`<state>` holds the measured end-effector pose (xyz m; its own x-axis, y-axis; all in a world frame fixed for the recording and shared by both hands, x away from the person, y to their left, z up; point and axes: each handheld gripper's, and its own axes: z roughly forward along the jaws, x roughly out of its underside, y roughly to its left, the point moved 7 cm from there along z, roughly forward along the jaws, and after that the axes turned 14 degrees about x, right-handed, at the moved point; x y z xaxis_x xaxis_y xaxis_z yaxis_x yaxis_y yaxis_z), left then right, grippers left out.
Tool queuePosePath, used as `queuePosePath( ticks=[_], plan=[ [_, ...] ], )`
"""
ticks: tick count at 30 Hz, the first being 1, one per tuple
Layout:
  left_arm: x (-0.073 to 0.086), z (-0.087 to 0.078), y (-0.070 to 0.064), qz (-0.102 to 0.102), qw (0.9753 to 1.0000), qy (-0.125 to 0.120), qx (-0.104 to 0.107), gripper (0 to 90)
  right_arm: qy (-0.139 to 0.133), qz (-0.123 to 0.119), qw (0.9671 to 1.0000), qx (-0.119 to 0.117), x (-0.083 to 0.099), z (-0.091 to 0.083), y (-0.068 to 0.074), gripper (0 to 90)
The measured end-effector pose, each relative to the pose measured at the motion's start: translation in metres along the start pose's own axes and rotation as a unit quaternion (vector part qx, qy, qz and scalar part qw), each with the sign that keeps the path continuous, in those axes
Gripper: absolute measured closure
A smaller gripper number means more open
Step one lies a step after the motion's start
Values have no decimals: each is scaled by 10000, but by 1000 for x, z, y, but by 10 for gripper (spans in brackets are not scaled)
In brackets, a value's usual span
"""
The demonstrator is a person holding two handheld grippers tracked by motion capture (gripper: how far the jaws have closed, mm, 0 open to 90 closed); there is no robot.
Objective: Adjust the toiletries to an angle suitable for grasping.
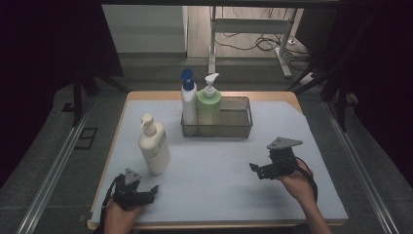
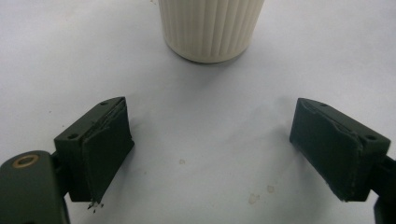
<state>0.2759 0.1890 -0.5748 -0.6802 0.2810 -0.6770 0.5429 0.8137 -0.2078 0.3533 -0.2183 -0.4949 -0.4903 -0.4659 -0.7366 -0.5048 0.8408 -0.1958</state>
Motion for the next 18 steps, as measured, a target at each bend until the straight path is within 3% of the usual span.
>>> queuePosePath(
  ticks=[11,18],
  plan=[
    [0,0,0,-3,10000,-3,0,121,71,179,9998,-25,38,4,4,8],
    [0,0,0,5,10000,24,12,122,131,160,9998,14,55,13,5,7]
  ],
)
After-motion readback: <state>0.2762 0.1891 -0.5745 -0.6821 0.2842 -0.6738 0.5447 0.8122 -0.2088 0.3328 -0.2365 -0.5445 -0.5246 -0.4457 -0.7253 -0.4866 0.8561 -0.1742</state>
